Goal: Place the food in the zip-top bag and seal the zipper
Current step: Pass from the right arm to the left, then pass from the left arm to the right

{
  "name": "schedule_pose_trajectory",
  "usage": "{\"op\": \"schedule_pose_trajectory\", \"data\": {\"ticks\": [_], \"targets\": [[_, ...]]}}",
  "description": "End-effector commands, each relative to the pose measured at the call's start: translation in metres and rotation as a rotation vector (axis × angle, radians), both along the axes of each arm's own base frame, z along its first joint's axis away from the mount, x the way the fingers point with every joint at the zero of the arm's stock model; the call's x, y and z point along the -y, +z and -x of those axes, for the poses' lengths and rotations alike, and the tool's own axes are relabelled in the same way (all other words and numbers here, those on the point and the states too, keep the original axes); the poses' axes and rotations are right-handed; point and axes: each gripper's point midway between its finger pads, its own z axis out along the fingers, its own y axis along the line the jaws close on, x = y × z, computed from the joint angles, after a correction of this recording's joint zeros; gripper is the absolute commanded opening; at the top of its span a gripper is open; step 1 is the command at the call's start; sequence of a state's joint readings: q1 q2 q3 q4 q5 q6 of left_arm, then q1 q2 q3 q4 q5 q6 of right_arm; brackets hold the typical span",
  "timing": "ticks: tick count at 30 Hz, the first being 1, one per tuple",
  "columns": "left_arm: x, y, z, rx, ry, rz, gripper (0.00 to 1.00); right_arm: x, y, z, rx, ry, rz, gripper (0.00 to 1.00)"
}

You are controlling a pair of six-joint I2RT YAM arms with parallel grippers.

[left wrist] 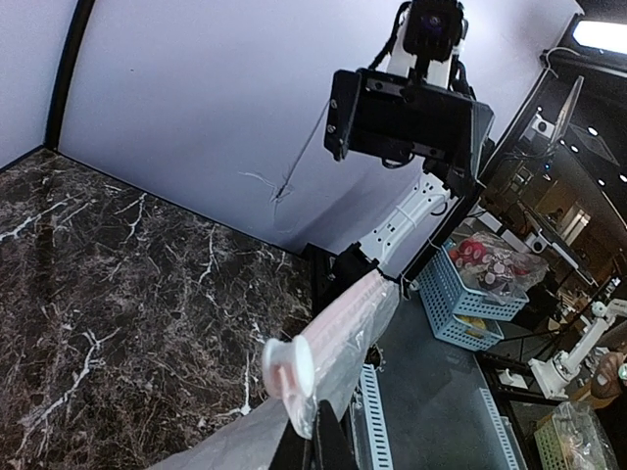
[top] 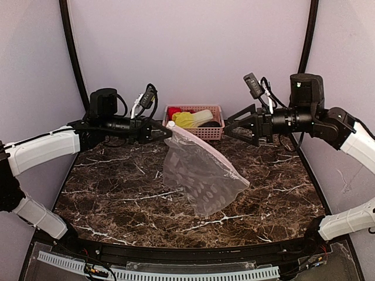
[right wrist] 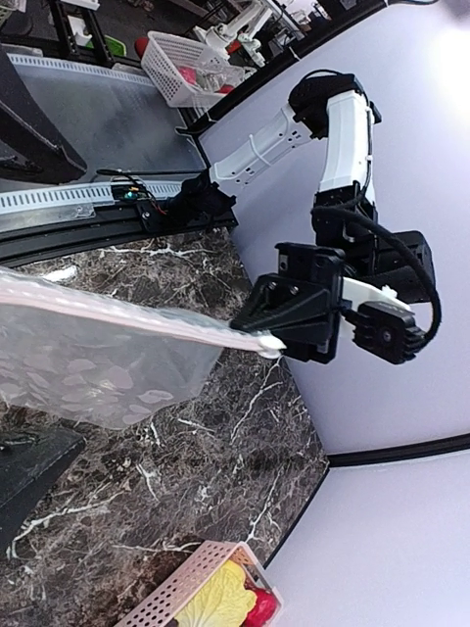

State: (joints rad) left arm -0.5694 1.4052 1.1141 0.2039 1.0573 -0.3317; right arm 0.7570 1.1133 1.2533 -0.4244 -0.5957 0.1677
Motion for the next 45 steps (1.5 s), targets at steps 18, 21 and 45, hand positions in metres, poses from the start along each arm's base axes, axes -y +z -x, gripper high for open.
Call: {"op": "schedule_pose_trajectory", "data": {"ticks": [18, 21, 45], "targets": [[0.023, -0.014, 0.059, 0.115, -0.144, -0.122, 0.01, -0.082, -0.027, 0.0, -0.19, 0.213, 0.046, 0.57], [0.023, -0.014, 0.06, 0.12, -0.144, -0.124, 0.01, -0.089, -0.029, 0.002, -0.225, 0.233, 0.018, 0.54], [0.025, -0.019, 0.059, 0.114, -0.138, -0.137, 0.01, -0.115, -0.05, -0.004, -0.289, 0.188, 0.066, 0.27]]}}
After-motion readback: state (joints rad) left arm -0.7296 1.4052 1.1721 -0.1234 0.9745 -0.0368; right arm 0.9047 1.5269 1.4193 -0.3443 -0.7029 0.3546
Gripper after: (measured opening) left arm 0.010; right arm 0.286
